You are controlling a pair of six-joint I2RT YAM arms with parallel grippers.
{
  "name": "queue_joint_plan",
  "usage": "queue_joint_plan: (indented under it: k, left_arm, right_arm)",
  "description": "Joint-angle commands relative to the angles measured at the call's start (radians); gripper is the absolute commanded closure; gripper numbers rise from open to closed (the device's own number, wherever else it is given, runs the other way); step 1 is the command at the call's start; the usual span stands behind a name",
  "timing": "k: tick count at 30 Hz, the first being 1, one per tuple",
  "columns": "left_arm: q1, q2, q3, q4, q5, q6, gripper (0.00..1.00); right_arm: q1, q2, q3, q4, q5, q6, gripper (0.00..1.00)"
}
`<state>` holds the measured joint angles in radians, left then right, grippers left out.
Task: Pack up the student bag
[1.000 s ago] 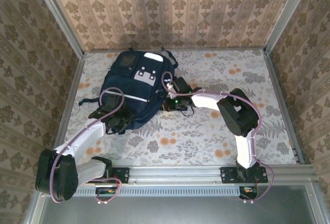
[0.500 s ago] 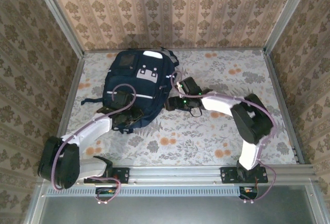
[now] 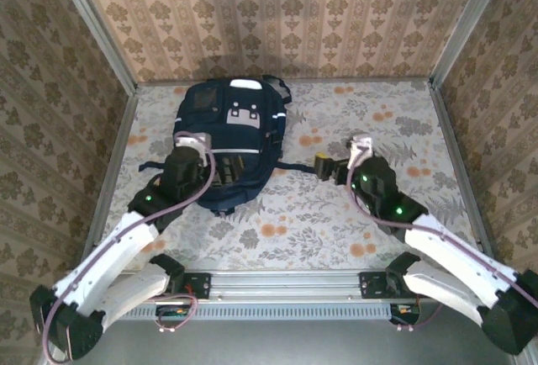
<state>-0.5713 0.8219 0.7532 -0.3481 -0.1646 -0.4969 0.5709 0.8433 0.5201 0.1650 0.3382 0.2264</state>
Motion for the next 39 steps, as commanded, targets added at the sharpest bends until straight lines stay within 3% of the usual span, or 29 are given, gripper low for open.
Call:
queue_joint_plan:
  k: [1,3,5,7,9,13,16,19,21,24,26,28,32,39]
  left_arm:
    - [0.089,-0.086,-0.12,0.095,-0.228,0.242,0.0]
    - [0.141,-0.141,-0.267,0.345,-0.22,0.34,0.0]
    - [0.194,-0.108,-0.4,0.609,-0.269,0.417,0.0]
    - [0.265,0.011,-0.403,0.668,-0.148,0.505,0.0]
    - [0.299,0.132,-0.341,0.586,-0.07,0.605,0.0]
    - [0.381,0.258,-0.432,0.762,-0.109,0.557,0.0]
    - [0.469,0.315,-0.469,0.936,-0.029,0.537,0.0]
    - [0.527,0.463,-0.5,1.236,0.032,0.503,0.0]
    - [0.54,0.548,-0.489,1.311,0.08,0.534,0.0]
    - [0.562,0.766,-0.528,1.625,0.109,0.538,0.0]
    - [0.564,0.696,-0.452,1.369,0.155,0.537,0.0]
    - [0.558,0.719,-0.336,1.187,0.177,0.562,0.0]
    - [0.55,0.713,-0.347,1.196,0.122,0.545,0.0]
    - [0.542,0.714,-0.348,1.2,0.131,0.554,0.0]
  right_arm:
    - [-0.061,0.014,-0.117,0.254,0.345,-0.204,0.0]
    - [-0.148,0.055,-0.143,0.293,0.344,-0.229,0.0]
    - [-0.24,0.104,-0.201,0.382,0.24,-0.242,0.0]
    - [-0.331,0.163,-0.285,0.534,0.09,-0.251,0.0]
    - [-0.4,0.237,-0.337,0.671,0.028,-0.199,0.0]
    - [-0.456,0.371,-0.302,0.724,-0.024,-0.218,0.0]
    - [-0.479,0.444,-0.286,0.797,-0.067,-0.216,0.0]
    - [-0.515,0.628,-0.303,0.995,-0.122,-0.183,0.0]
    - [-0.521,0.762,-0.309,1.176,-0.124,-0.19,0.0]
    - [-0.555,0.674,-0.211,0.863,-0.223,-0.173,0.0]
    - [-0.562,0.693,-0.184,0.837,-0.241,-0.172,0.0]
    - [-0.565,0.694,-0.171,0.818,-0.239,-0.168,0.0]
    - [-0.562,0.691,-0.128,0.73,-0.252,-0.178,0.0]
    - [-0.551,0.693,-0.12,0.716,-0.282,-0.205,0.0]
